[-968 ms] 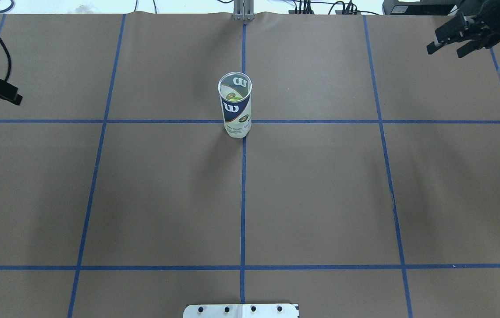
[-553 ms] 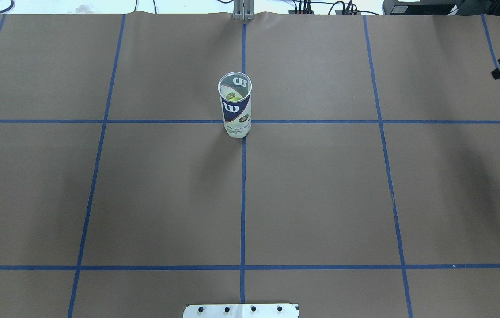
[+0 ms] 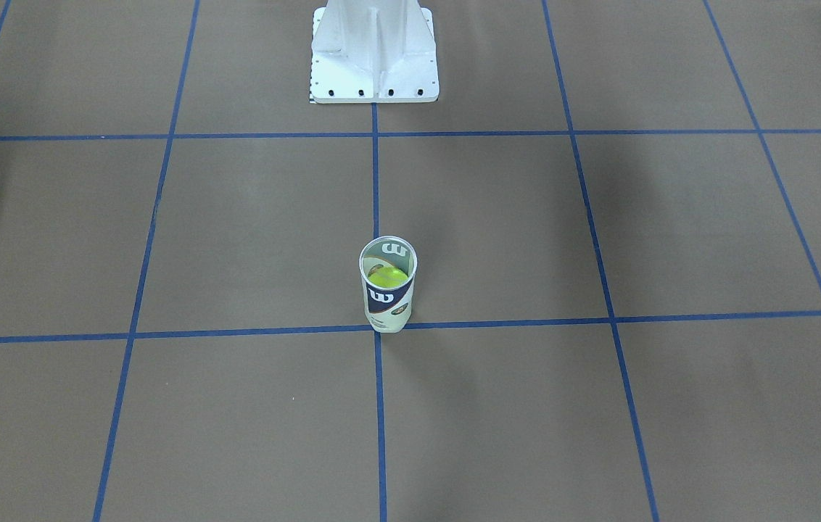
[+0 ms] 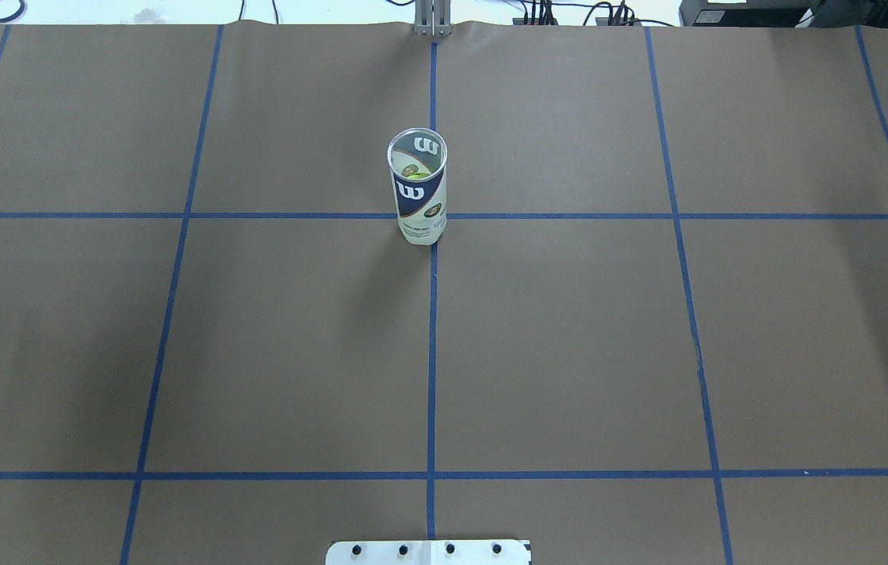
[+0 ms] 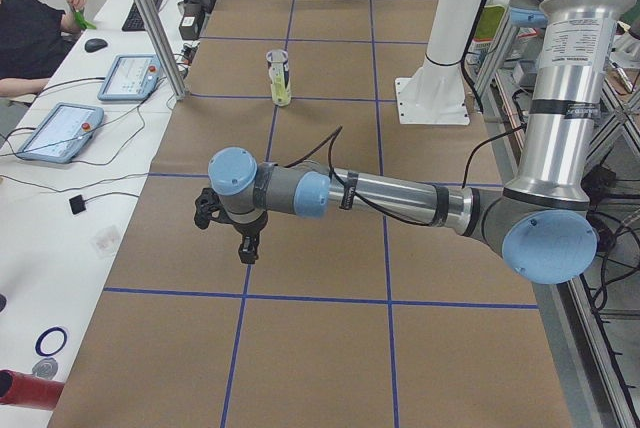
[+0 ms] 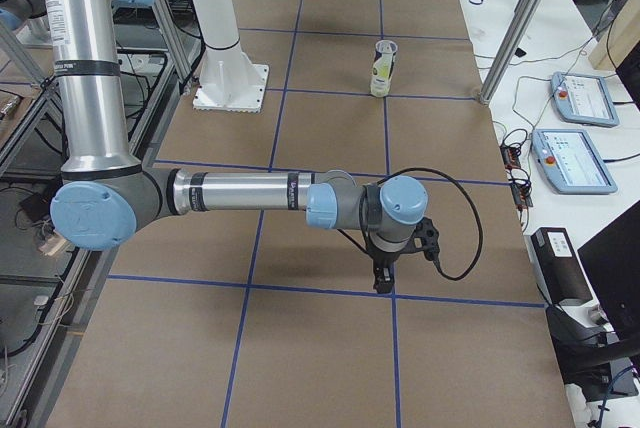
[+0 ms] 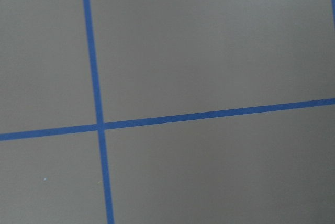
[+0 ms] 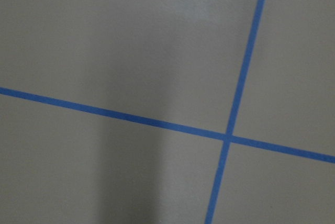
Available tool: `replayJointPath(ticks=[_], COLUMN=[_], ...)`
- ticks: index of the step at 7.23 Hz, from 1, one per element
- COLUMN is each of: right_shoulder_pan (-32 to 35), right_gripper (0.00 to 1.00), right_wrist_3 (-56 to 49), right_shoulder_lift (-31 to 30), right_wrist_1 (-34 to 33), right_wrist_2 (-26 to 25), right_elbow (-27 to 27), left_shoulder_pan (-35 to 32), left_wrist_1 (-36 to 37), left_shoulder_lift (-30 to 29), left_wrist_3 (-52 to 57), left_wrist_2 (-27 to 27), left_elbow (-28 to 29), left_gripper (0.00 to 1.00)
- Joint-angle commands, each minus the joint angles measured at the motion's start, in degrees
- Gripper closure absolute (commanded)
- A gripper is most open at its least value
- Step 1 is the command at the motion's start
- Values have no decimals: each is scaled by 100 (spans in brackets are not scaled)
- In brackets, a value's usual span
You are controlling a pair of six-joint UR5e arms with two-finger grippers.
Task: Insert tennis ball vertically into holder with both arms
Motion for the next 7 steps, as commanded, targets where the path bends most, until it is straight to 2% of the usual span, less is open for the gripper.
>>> replayJointPath(ticks=[1,3,4,5,7], right_shoulder_pan=[234,358,367,411,429], right_gripper=[0,0,0,0,0], right_wrist_3=[279,281,247,220,220], right_shoulder_lift=[-158,-202,-454,-553,-676], right_wrist_1=[-72,-877,-899,-890,-873], right_wrist_2=[68,121,156,374,394], right_elbow=[75,547,784,908,910], left_shoulder_pan=[-276,-303,-277,-268,-268], left_wrist_1=[1026,1037,1028,1002,976], left_shoulder_lift=[-7,98,125,107,90], left_wrist_3=[96,141,141,141,167], left_wrist_2=[57,581,993,1058,1006], left_elbow=[-278,-263,-228,-228,-245], left_gripper=[0,0,0,0,0])
